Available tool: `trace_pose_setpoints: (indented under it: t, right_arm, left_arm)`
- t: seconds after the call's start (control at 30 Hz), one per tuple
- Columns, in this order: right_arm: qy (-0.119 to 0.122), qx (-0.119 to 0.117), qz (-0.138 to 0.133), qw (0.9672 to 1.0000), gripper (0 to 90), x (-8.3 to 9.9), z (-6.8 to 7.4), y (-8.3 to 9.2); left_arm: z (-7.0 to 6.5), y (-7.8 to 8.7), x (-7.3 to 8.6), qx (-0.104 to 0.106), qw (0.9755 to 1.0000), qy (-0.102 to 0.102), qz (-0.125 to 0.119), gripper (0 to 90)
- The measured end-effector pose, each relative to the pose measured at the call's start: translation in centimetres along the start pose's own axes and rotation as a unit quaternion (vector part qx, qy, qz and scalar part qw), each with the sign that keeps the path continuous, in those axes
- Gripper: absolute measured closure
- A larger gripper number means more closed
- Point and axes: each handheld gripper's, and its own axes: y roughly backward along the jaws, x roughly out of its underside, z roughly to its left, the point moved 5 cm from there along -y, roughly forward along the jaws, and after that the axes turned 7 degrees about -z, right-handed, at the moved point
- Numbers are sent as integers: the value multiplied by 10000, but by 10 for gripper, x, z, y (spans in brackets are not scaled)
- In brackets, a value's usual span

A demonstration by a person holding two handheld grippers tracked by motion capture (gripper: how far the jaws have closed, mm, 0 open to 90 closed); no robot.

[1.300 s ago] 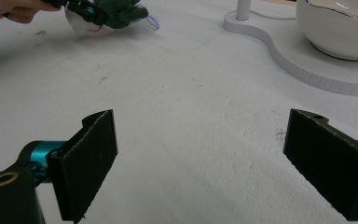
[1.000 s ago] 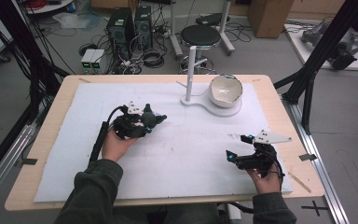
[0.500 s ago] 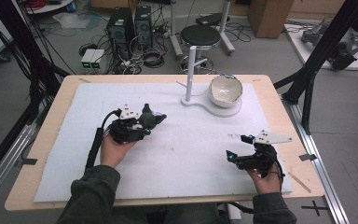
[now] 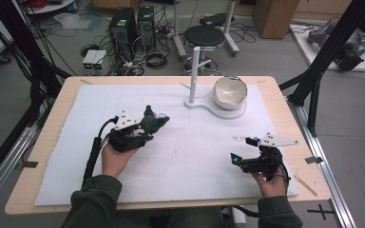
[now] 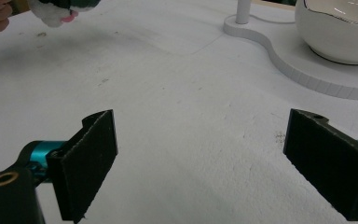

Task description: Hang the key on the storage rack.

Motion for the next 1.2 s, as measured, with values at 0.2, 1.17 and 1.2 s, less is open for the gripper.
trace_pose_setpoints:
  t: [0.2,1.17,1.2]
  right_arm:
    - [11,-2,-1,10000,88,-1,1,0]
    - [62,-22,8,10000,88,0,-1,-4]
    - [55,-29,24,10000,88,0,-1,-4]
  left_arm:
    - [-4,6,0,-28,9996,50,-281,501]
    - [-19,17,-3,-57,9966,-102,-819,501]
    - [-19,17,-4,-55,9965,-94,-831,501]
